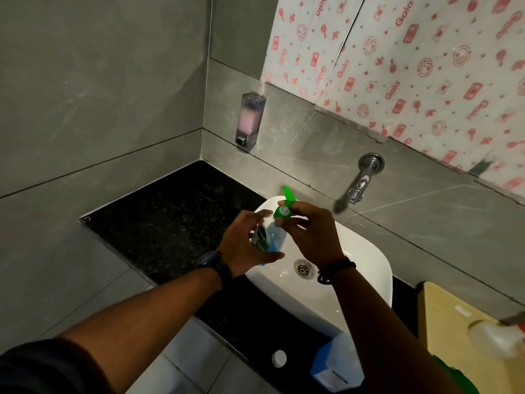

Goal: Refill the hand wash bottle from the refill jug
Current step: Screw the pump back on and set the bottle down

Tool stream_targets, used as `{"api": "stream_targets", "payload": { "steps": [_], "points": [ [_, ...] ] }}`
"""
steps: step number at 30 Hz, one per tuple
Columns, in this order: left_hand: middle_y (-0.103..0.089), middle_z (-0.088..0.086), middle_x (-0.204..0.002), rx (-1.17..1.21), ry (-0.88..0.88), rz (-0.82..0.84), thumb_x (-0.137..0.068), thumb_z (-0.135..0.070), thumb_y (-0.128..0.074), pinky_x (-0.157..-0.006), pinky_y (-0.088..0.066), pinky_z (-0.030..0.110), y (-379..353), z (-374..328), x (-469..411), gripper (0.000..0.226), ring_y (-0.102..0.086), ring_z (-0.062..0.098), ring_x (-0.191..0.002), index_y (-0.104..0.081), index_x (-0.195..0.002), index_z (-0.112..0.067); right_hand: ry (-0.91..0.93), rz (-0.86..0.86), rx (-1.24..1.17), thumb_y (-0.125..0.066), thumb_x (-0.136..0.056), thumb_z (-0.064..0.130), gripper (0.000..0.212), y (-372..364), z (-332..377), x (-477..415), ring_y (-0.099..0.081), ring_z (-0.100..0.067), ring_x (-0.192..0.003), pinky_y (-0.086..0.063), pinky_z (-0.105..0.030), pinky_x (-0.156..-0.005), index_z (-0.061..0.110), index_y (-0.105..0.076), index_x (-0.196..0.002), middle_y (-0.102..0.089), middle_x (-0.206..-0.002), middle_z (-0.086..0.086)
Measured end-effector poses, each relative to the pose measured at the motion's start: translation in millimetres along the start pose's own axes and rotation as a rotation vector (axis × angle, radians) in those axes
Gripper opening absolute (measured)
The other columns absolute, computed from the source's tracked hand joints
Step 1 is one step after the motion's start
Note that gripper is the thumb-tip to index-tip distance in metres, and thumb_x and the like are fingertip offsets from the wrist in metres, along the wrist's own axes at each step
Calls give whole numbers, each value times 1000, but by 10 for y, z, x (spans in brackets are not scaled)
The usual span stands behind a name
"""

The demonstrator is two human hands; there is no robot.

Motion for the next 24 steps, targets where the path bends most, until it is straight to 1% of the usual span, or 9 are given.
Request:
{"api": "stream_targets", "payload": {
  "steps": [2, 4, 6, 10, 13, 16, 18, 20, 24],
  "points": [
    [-53, -3, -108, 5, -11, 1, -48, -35, -91, -72, -53, 15, -5, -5, -4, 79, -59, 9, -93, -51, -117, -33, -4, -22, -1, -75, -75, 14, 19, 24, 13, -3, -66, -19, -85, -57, -34, -79, 8, -70, -92, -72, -93, -8],
    [-54, -1, -109, -7, -22, 8, -48, -36, -91, -73, -54, 19, -17, -10, -4, 79, -59, 11, -94, -52, -117, -32, -15, -97, -1, -79, -69, 19, 15, 33, 4, 4, -62, -10, -68, -55, -23, -72, 14, -66, -74, -67, -69, -4],
    [-54, 0, -112, -23, -22, 25, -48, -37, -90, -73, -55, 20, -34, -17, -1, 81, -59, 13, -97, -54, -120, -24, -41, -173, 24, -83, -63, 25, 32, 17, -11, 23, -51, -5, -54, -50, -17, -64, 20, -51, -63, -53, -56, 6],
    [-54, 0, -114, -6, -7, 23, -48, -36, -90, -73, -55, 18, -52, -28, 9, 81, -60, 15, -98, -55, -119, -21, -94, -220, -27, -84, -59, 31, 43, -37, -30, 89, -57, -24, -67, -54, -32, -62, 9, -50, -74, -60, -72, -7],
    [-56, 2, -112, 2, 15, -20, -48, -35, -90, -73, -56, 23, -34, -54, 10, 78, -60, 16, -96, -55, -116, -21, -38, -206, -120, -81, -66, 25, 33, -28, 7, 102, -63, -21, -83, -57, -30, -68, 17, -55, -84, -64, -88, -5],
    [-56, 3, -111, 5, 12, -31, -48, -34, -91, -73, -56, 26, -22, -82, -2, 80, -60, 17, -94, -55, -117, -18, 27, -204, -154, -77, -71, 8, 29, -12, 2, 93, -63, -9, -86, -58, -29, -71, 9, -57, -91, -60, -97, 1],
    [-55, 3, -111, -11, 4, -15, -49, -35, -90, -72, -56, 24, -16, -99, -13, 82, -59, 16, -95, -55, -120, -17, 4, -260, -112, -80, -68, 15, 40, -19, -14, 90, -62, -2, -76, -55, -19, -67, 7, -53, -96, -60, -86, 6],
    [-55, 4, -111, -17, 1, -7, -50, -35, -89, -73, -57, 26, -11, -105, -16, 82, -59, 16, -96, -54, -121, -17, -33, -288, -81, -84, -62, 24, 57, -30, 0, 92, -61, -2, -67, -51, -13, -64, 17, -44, -102, -62, -75, 1],
    [-55, 3, -113, -16, -2, 0, -50, -36, -89, -74, -56, 23, -5, -110, -16, 81, -59, 14, -99, -54, -121, -18, -23, -226, -145, -82, -66, 15, 71, -69, 13, 83, -62, 2, -85, -53, -14, -71, 22, -33, -117, -61, -92, 8]
  ]
}}
Point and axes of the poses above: each hand's wrist, its own x-axis away from the middle knuckle, its own y-axis out of the back of the hand, z = x × y, the point moved 2 cm from there along -x, towards the middle knuckle
